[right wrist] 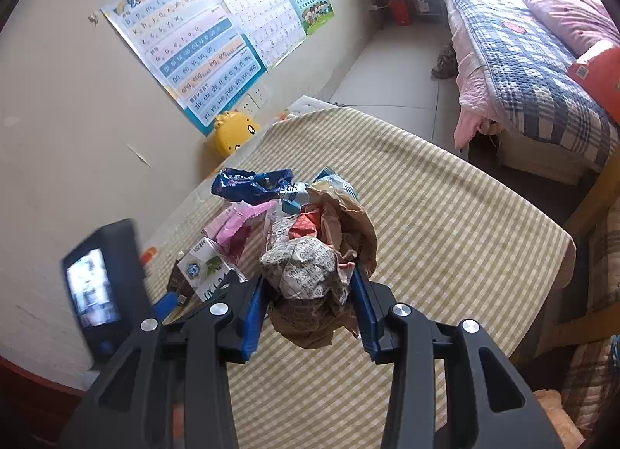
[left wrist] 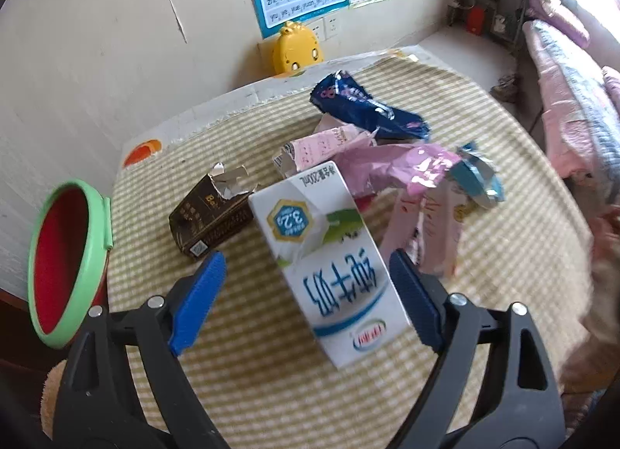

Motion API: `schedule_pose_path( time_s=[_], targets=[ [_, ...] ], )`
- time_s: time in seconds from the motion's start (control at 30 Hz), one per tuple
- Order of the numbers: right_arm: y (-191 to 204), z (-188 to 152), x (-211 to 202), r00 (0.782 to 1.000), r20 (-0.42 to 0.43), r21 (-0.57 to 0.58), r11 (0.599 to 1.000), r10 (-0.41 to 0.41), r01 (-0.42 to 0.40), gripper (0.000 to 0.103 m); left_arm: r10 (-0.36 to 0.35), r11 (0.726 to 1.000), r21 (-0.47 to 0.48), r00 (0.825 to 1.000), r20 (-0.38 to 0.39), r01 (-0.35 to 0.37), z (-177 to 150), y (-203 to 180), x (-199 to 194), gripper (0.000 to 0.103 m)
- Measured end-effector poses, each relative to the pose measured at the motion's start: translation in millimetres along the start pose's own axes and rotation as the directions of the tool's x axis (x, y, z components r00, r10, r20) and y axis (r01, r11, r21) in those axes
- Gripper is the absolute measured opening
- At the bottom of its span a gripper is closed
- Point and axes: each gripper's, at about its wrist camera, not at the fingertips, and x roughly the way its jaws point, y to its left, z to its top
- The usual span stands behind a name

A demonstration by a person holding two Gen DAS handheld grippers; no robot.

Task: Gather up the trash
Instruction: 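Grasp the crumpled newspaper ball with the right gripper while the left grasps the white milk carton, then carry the milk carton toward the red bucket with the left gripper while the right holds the paper ball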

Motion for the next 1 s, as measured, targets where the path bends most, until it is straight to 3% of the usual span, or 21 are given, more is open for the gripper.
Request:
schedule_pose_path(
  time_s=[0.17,0.23,0.47,0.7,1.0],
  targets=[
    [-4,0,-1,0.999,-0.015,0.028,0.999,0.046,-0.046,0.039,-0.012,1.0,-0.021,0.998,-0.061,0.01,2,1,21,0.084],
    [-3,0,0,0.998,-0.02,0.034,0.998,0.058,-0.057,0.039,-0.033,0.999,-0.029,0.997,-0.068,0.032,0,3,24,0.071],
    [5,-1,0,0.997,-0.023,0.013,0.997,0.071,-0.071,0.04,-0.065,0.998,0.0,0.996,-0.057,0.066,-4,11,14,0.059],
    [14,-5,7,0.996,-0.046,-0.02,0.997,0.071,-0.072,0.04,-0.095,0.995,0.008,0.995,-0.022,0.095,-16,40,-13,0.059],
    [35,-14,5,0.998,-0.039,-0.112,0.992,0.045,-0.049,0.04,-0.1,0.995,0.04,0.988,0.121,0.095,-24,75,-69,0.059]
  ],
)
